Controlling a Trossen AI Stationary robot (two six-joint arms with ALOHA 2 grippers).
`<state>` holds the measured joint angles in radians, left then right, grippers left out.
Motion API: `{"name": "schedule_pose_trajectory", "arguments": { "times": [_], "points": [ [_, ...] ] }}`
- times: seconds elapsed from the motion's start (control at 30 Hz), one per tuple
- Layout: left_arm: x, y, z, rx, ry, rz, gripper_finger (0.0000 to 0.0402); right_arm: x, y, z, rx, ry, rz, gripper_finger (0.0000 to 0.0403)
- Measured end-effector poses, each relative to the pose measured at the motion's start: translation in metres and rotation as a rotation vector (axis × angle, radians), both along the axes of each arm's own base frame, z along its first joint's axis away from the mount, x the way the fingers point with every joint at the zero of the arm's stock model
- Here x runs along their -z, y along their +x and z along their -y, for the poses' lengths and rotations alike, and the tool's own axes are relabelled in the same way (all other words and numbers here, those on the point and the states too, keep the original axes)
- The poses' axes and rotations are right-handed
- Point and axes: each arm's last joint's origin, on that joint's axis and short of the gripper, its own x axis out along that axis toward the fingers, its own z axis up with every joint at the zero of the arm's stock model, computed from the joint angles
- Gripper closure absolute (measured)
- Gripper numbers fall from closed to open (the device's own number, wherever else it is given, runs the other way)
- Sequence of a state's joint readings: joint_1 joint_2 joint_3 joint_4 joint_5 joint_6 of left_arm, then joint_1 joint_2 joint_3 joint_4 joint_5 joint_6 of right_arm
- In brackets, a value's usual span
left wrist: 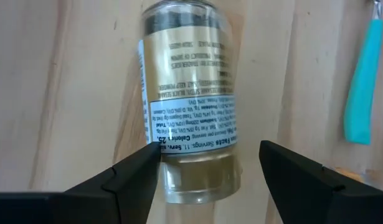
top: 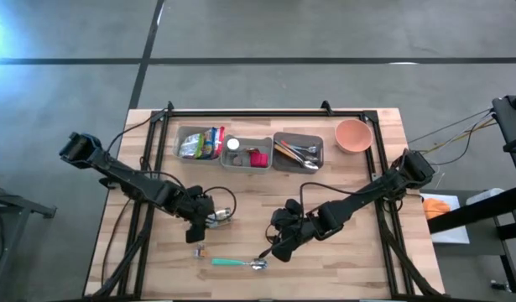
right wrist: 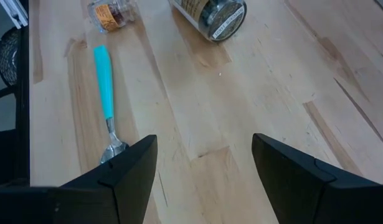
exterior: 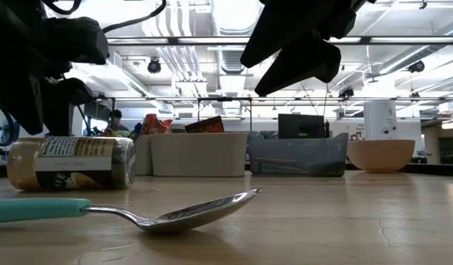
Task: Pick & Place Food Item
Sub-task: Put the golden seasoning bottle into the right gray bin
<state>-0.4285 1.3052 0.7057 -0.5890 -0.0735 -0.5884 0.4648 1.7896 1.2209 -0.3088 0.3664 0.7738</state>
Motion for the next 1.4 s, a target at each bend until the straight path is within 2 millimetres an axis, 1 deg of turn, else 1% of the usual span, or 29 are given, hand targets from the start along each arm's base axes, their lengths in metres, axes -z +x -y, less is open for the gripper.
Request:
{"name": "schedule_pose_trajectory", "arguments": {
  "times": [0.23,0.5,0.7,0.97,1.07,1.23,1.4],
  "points": [
    [0.002,0.001,0.002,-0.004,-0.010,-0.007,0.0125,0.000,0.000,0.000,0.000,0.001,0.002,0.0142],
    [0.020,0.013,0.008,-0.002,0.016,-0.061,0.0125,-0.001,0.001,0.000,-0.011,-0.006,0.012,0.0142],
    [0.019,0.019,0.011,-0.001,0.008,-0.034,0.0125,-0.002,0.002,-0.001,-0.012,-0.002,0.022,0.0142],
    [0.026,0.022,0.013,0.001,0.009,-0.059,0.0125,-0.002,0.002,-0.001,-0.012,0.001,0.030,0.0142],
    [0.024,0.022,0.013,0.003,-0.001,-0.049,0.0125,-0.002,0.002,-0.001,-0.013,0.002,0.031,0.0142],
    [0.015,0.026,0.016,-0.002,-0.009,-0.060,0.0125,-0.002,0.002,-0.001,-0.013,0.002,0.031,0.0142],
    [-0.001,0.031,0.018,-0.052,-0.024,-0.079,0.0125,-0.002,0.002,-0.001,-0.013,0.003,0.032,0.0142]
  ]
}}
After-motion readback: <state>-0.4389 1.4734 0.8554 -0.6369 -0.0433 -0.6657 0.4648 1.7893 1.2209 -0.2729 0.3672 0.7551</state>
